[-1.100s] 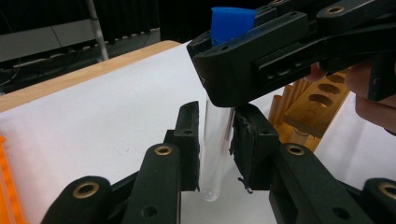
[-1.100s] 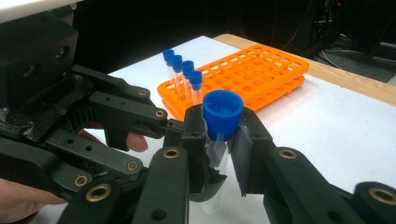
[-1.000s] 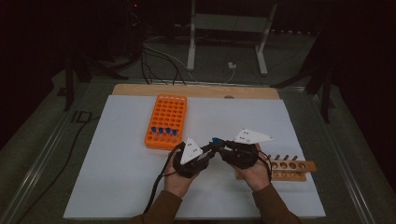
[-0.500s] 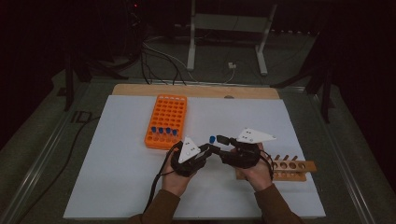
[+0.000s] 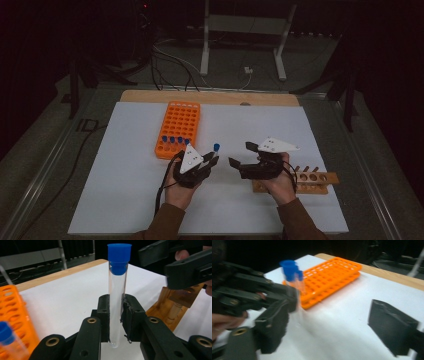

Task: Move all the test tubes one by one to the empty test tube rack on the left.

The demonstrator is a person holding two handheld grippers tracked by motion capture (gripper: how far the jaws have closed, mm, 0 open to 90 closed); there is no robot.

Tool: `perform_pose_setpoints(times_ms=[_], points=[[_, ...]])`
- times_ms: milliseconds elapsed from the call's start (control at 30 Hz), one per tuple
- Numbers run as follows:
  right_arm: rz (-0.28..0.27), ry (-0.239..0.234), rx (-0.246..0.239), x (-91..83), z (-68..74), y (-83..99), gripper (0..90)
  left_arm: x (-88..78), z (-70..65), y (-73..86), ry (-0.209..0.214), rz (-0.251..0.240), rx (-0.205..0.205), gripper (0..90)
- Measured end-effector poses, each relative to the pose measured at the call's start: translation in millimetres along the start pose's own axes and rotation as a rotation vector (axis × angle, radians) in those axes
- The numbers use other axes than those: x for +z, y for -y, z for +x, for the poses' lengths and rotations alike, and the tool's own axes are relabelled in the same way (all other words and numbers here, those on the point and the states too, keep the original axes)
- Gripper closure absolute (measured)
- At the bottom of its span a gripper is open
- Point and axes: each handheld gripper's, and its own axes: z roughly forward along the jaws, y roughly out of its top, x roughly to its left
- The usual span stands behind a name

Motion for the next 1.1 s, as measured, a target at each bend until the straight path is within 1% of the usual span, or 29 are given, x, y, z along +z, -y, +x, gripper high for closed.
perform_pose_setpoints(times_ms=[67,167,267,500,700,767,900,1100], points=[[0.003,0.015,0.008,-1.1,-3.0,2.5,8.7,-3.7,3.7,1.8,-0.01,-0.001,-0.004,77.2],[0.01,0.034,0.01,-3.2,-8.0,6.9,4.0,-9.5,9.4,4.4,-0.025,-0.002,-0.01,77.2],[0.009,0.053,0.009,-7.5,-13.4,12.0,2.4,-15.2,14.8,7.2,-0.04,-0.002,-0.014,77.2],[-0.002,0.097,0.02,-21.0,-28.6,25.2,1.7,-28.4,26.6,14.0,-0.076,-0.009,-0.032,77.1],[-0.011,0.141,0.031,-33.3,-40.3,35.5,1.6,-39.2,36.9,16.5,-0.106,-0.011,-0.036,77.1],[-0.018,0.151,0.034,-37.9,-43.7,38.3,1.6,-43.0,40.7,17.6,-0.121,-0.014,-0.041,77.1],[-0.036,0.169,0.042,-47.4,-48.3,41.6,1.7,-51.1,49.2,19.4,-0.148,-0.022,-0.052,77.1],[-0.045,0.188,0.049,-57.8,-52.0,47.1,1.7,-60.5,61.3,21.7,-0.195,-0.027,-0.059,77.0]])
